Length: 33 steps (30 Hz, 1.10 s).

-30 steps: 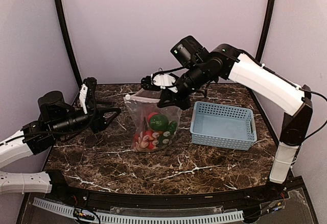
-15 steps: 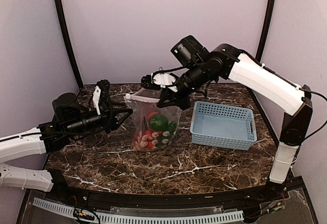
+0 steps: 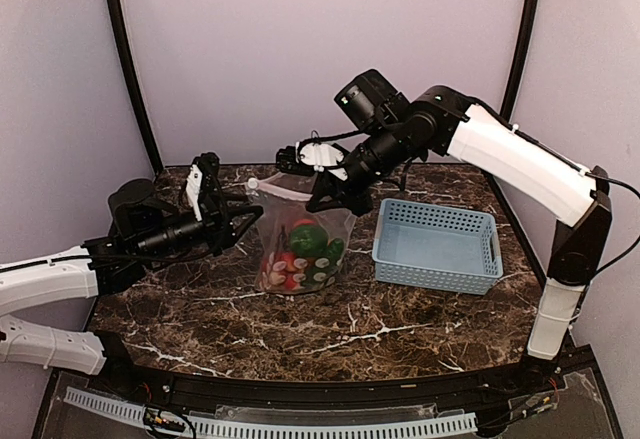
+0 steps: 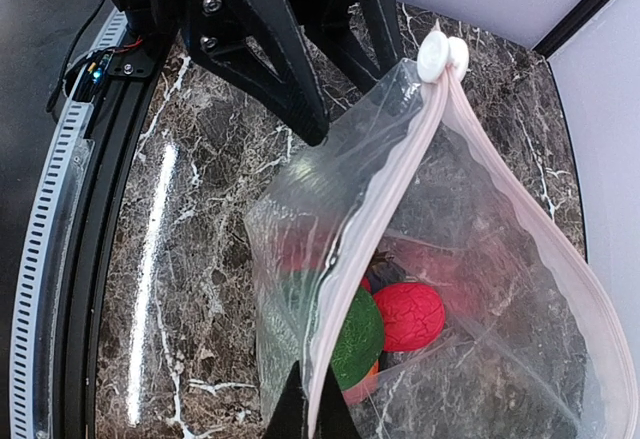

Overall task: Place the food in the zip-top bag and seal the zipper
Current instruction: Pass from the right arm to the left

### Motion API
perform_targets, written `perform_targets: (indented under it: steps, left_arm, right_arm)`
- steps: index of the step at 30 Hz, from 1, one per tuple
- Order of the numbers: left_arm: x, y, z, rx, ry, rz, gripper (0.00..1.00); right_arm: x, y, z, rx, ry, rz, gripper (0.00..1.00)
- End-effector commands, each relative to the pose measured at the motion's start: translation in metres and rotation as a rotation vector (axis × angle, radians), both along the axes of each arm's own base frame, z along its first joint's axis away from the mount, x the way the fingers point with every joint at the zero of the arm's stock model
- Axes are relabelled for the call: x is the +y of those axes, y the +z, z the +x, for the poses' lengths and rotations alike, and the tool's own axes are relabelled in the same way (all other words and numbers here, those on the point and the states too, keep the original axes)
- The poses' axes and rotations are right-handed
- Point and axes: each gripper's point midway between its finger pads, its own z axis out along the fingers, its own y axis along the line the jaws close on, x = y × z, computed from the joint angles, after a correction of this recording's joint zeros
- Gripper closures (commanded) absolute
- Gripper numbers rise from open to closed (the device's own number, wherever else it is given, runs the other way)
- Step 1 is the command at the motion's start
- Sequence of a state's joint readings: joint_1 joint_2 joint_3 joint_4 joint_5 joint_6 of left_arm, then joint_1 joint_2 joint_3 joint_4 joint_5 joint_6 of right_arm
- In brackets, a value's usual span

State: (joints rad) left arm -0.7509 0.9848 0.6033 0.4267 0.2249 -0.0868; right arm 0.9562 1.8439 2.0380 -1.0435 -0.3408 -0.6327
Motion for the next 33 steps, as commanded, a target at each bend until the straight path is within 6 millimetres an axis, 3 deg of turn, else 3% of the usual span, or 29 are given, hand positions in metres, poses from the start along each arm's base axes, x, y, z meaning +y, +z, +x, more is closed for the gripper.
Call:
perform_targets:
  steps: [1, 9, 14, 17, 20, 22, 33]
  left_arm:
    - [0.002, 0.017, 0.007, -0.065, 0.005, -0.027, 0.63]
    - [0.011, 0.019, 0.023, -0.068, 0.061, -0.010, 0.64]
    - [-0.007, 0.017, 0.014, -0.075, -0.071, 0.009, 0.65]
    - [-0.014, 0.017, 0.010, -0.081, -0.123, 0.010, 0.72]
    - [-0.015, 0.015, 0.010, -0.109, -0.126, 0.025, 0.88]
    - [-0.014, 0.015, 0.011, -0.122, -0.125, 0.032, 0.92]
    - [-0.004, 0.025, 0.016, -0.152, -0.086, -0.016, 0.89]
  right_arm:
    - [0.001, 0.033, 0.000, -0.039, -0.001, 0.091, 1.00]
    - [0.002, 0.031, 0.001, -0.038, -0.004, 0.085, 1.00]
    - [0.003, 0.031, 0.004, -0.045, -0.009, 0.084, 1.00]
    - [0.004, 0.028, 0.006, -0.046, -0.013, 0.076, 1.00]
    - [0.004, 0.026, 0.006, -0.039, -0.015, 0.074, 1.00]
    - [0.004, 0.026, 0.006, -0.041, -0.017, 0.072, 1.00]
    - [0.007, 0.022, 0.009, -0.040, -0.018, 0.066, 1.00]
